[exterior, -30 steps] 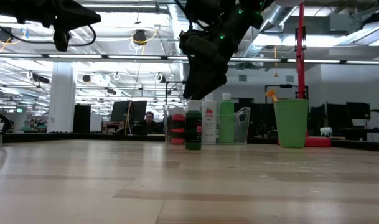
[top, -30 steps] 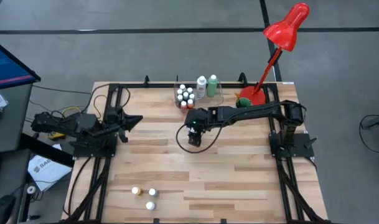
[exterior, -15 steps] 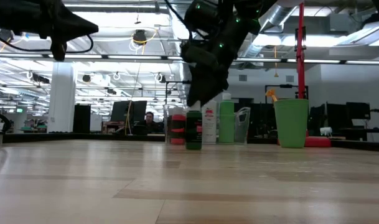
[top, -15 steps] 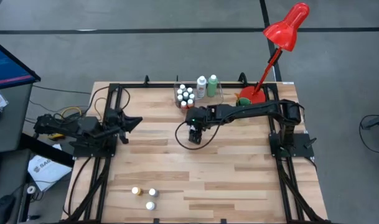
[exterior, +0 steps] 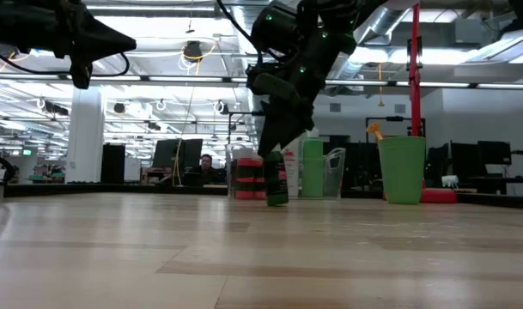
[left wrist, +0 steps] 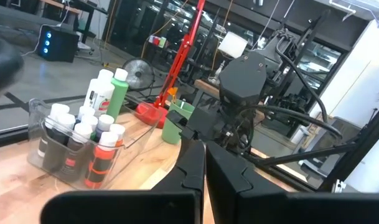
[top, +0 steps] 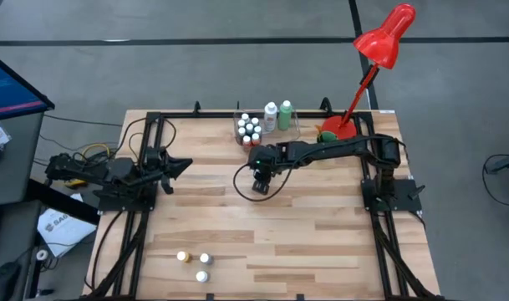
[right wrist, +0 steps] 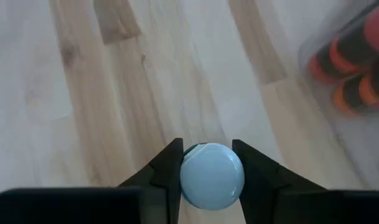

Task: Pick & Place Paint Supplies
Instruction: Put the small dark green paint bottle into the transparent bin

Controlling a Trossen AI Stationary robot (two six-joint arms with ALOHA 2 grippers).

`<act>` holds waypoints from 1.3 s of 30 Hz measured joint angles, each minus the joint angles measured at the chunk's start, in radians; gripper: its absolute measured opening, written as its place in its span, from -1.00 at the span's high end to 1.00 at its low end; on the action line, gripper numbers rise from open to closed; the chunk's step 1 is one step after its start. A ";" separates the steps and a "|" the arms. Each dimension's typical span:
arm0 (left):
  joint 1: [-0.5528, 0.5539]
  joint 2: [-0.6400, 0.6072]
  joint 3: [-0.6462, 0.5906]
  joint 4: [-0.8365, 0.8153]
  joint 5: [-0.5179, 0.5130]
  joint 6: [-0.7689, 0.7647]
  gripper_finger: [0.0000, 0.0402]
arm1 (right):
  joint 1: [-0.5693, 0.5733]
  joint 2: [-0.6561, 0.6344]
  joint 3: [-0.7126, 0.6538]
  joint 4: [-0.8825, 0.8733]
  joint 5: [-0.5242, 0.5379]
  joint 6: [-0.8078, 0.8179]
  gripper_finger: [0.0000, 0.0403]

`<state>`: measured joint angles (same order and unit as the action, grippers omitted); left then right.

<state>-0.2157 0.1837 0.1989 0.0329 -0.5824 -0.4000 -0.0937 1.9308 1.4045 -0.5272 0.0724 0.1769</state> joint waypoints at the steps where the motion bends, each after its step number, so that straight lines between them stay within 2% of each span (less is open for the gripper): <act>1: 0.000 0.000 0.000 0.000 -0.001 0.000 1.00 | 0.000 0.000 -0.001 -0.008 -0.009 0.002 0.47; 7: 0.000 0.000 0.000 0.001 0.000 0.000 1.00 | -0.001 0.001 0.018 -0.042 -0.005 0.034 0.47; 13: 0.000 0.000 0.000 0.001 0.000 0.000 1.00 | -0.019 -0.010 0.145 -0.140 -0.009 0.002 0.47; 16: 0.000 0.000 0.000 0.001 0.000 0.000 1.00 | -0.044 -0.048 0.198 -0.142 -0.008 -0.025 0.47; 22: 0.000 0.000 0.001 0.002 -0.001 0.000 1.00 | -0.143 -0.204 0.204 -0.117 -0.008 -0.063 0.47; 26: 0.000 0.000 0.001 0.002 -0.001 0.000 1.00 | -0.231 -0.303 0.144 -0.028 -0.001 -0.077 0.47; 29: 0.000 0.000 0.001 0.002 0.000 0.000 1.00 | -0.283 -0.329 0.065 0.050 0.008 -0.074 0.47; 35: 0.000 0.000 0.001 0.002 0.000 -0.004 1.00 | -0.338 -0.276 -0.040 0.097 0.005 -0.031 0.47; 39: 0.000 0.000 0.001 0.002 0.000 -0.004 1.00 | -0.358 -0.218 -0.049 0.139 0.014 -0.010 0.47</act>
<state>-0.2157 0.1841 0.2000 0.0345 -0.5827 -0.4044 -0.4518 1.7132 1.3554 -0.3884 0.0862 0.1665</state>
